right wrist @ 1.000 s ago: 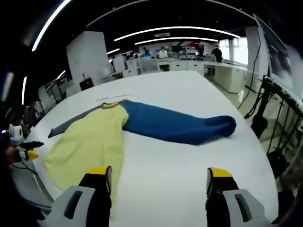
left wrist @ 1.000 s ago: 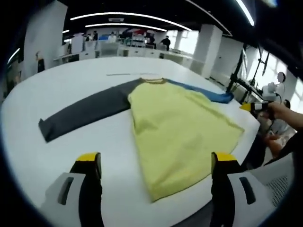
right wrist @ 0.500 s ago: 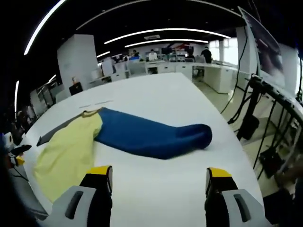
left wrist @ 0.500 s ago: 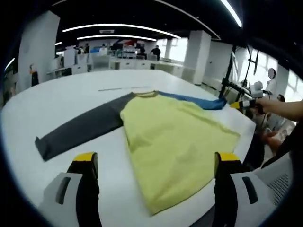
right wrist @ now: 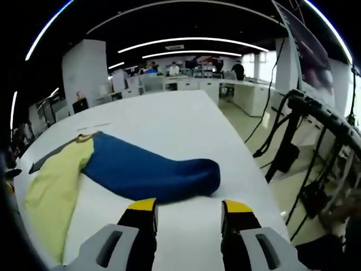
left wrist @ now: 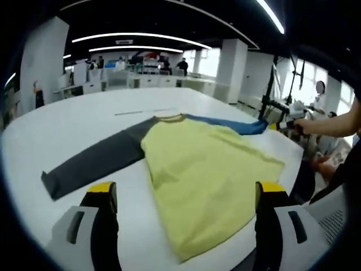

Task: Fold the garment on the visible template until the final outline fits inside the template.

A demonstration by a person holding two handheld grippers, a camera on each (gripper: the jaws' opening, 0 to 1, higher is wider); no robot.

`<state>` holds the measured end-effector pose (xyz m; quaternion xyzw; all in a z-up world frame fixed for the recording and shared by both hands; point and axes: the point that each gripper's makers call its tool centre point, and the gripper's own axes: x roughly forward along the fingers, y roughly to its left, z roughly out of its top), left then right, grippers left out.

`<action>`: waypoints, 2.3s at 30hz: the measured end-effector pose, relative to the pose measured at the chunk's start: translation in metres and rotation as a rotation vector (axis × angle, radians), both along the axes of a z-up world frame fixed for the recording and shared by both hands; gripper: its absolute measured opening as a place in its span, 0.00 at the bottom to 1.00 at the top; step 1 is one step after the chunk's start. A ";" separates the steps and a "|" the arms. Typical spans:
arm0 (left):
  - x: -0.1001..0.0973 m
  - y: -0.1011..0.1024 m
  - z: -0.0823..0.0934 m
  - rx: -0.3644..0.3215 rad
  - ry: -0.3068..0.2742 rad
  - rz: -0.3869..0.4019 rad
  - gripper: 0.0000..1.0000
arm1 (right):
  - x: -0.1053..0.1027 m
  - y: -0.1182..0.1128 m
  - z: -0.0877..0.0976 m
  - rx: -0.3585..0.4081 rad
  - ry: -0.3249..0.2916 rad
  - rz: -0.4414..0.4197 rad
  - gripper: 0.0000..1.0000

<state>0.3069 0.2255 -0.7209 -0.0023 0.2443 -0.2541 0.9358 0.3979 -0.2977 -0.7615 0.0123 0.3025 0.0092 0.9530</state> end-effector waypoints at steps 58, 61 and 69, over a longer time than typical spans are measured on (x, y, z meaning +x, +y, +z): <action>0.001 0.008 0.008 0.052 -0.027 0.020 0.90 | 0.041 -0.032 0.040 0.057 0.038 -0.040 0.00; 0.000 0.010 0.010 0.056 -0.034 0.018 0.92 | 0.038 -0.021 0.044 0.082 0.040 -0.047 0.00; -0.002 0.012 0.012 0.074 -0.045 0.008 0.93 | 0.049 -0.009 0.049 0.130 0.043 -0.033 0.00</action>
